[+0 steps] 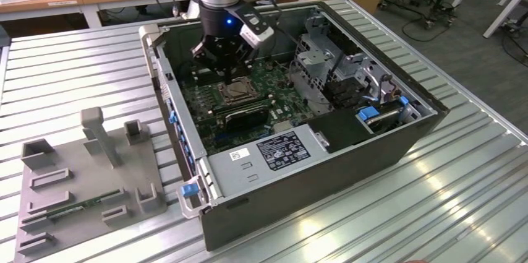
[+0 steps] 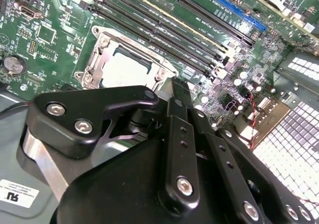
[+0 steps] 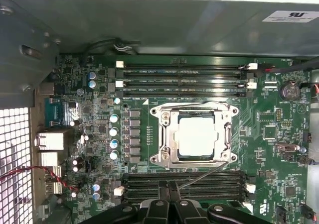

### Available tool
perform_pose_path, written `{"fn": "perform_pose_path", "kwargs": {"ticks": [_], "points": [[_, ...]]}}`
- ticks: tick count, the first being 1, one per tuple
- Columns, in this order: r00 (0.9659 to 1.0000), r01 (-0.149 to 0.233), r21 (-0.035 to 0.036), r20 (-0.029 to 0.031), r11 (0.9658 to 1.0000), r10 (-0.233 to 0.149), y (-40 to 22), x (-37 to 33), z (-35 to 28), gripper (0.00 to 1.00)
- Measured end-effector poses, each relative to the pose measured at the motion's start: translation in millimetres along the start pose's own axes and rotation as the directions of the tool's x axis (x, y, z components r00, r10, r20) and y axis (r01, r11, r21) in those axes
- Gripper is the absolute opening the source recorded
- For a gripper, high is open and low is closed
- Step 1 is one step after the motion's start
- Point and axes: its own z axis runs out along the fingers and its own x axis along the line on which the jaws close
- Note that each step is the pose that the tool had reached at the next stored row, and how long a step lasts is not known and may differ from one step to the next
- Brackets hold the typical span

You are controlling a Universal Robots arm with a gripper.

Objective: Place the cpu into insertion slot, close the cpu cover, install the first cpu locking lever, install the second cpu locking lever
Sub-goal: 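Install the second cpu locking lever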

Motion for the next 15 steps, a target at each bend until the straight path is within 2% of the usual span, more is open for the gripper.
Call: {"fn": "perform_pose_path", "kwargs": {"ticks": [10,15], "points": [[0.9998,0.001,0.0002,-0.0191,1.0,-0.001,-0.1,-11.8,-2.9,0.11],[0.9998,0.001,0.0003,-0.0202,1.0,-0.001,0.0,-12.4,-2.9,0.11]]}}
